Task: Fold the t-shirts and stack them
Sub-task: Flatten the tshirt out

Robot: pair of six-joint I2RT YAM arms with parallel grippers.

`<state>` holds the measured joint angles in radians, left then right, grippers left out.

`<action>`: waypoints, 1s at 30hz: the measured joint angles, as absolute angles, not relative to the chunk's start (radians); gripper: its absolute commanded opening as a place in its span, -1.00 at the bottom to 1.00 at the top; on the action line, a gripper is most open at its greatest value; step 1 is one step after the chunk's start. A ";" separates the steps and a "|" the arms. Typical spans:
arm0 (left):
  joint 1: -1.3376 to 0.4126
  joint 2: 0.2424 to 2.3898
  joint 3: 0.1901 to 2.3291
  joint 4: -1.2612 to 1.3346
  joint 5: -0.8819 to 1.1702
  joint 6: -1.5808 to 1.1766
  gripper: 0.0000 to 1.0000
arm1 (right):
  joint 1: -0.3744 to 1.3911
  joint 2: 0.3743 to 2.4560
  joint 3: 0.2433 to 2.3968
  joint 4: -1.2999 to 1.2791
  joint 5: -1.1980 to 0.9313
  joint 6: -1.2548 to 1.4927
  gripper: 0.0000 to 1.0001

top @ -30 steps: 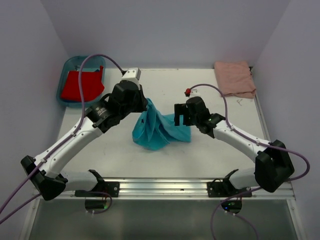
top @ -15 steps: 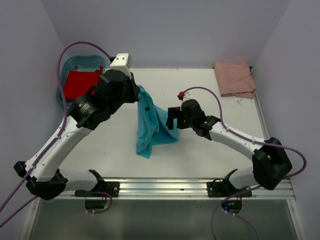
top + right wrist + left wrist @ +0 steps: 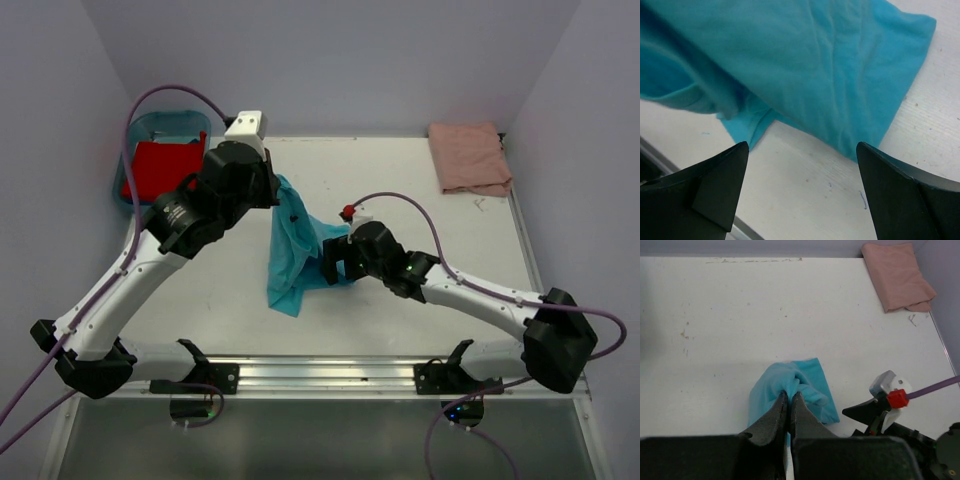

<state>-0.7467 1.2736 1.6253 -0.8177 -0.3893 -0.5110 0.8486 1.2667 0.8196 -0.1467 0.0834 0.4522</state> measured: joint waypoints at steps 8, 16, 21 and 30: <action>-0.747 1.266 1.655 -0.833 -0.388 -0.512 -1.00 | 0.849 1.474 0.819 -0.142 0.246 0.451 0.68; -0.747 1.224 1.660 -0.851 -0.384 -0.512 -1.00 | 0.849 1.614 0.875 -0.133 0.371 0.461 -1.00; -0.747 1.192 1.660 -0.856 -0.389 -0.512 -1.00 | 0.849 1.618 0.909 -0.136 0.477 0.467 -1.00; -0.747 1.112 1.628 -0.863 -0.446 -0.513 -1.00 | 0.849 1.380 0.985 -0.316 0.645 0.385 -1.00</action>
